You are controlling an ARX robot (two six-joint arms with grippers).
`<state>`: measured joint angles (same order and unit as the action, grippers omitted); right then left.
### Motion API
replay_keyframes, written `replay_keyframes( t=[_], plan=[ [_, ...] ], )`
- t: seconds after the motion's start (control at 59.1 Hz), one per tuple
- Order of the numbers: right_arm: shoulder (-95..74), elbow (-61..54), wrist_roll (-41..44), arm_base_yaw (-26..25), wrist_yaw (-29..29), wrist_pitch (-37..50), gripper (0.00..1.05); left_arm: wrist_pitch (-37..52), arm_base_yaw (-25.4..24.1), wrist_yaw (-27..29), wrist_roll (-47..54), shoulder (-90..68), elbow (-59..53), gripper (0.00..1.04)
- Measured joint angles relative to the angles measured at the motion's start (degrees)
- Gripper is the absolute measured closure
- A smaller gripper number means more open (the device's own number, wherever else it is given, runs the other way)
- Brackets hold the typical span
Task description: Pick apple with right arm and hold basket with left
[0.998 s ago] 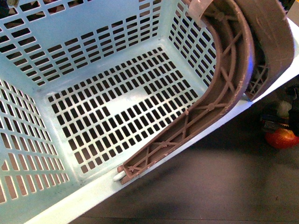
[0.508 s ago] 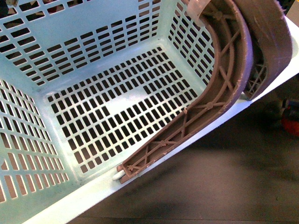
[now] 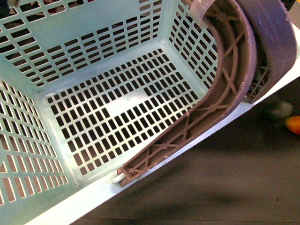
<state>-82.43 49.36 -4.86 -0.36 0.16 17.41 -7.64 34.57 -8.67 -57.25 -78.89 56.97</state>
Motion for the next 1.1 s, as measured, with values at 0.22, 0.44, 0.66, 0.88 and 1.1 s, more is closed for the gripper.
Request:
replay_keyframes(
  t=[0.22, 0.44, 0.66, 0.88, 1.1],
  plan=[
    [2.91, 0.7, -1.01, 9.92, -0.52, -0.94, 0.26, 0.0, 0.0, 0.13, 0.04, 0.0, 0.0, 0.88],
    [2.93, 0.94, -3.37, 17.4, -0.33, -1.36, 0.26, 0.0, 0.0, 0.09, 0.0, 0.0, 0.0, 0.88],
    [2.36, 0.92, -4.44, 21.97, -0.85, -1.31, 0.26, 0.0, 0.0, 0.09, 0.02, 0.0, 0.0, 0.88],
    [-0.15, 0.5, -4.39, 25.68, -0.46, -1.42, 0.26, 0.0, 0.0, 0.09, 0.02, 0.0, 0.0, 0.88],
    [-0.61, 0.35, -4.39, 25.51, 1.18, -1.79, 0.09, 0.0, 0.0, 0.13, 0.02, 0.0, 0.0, 0.88]
  ],
)
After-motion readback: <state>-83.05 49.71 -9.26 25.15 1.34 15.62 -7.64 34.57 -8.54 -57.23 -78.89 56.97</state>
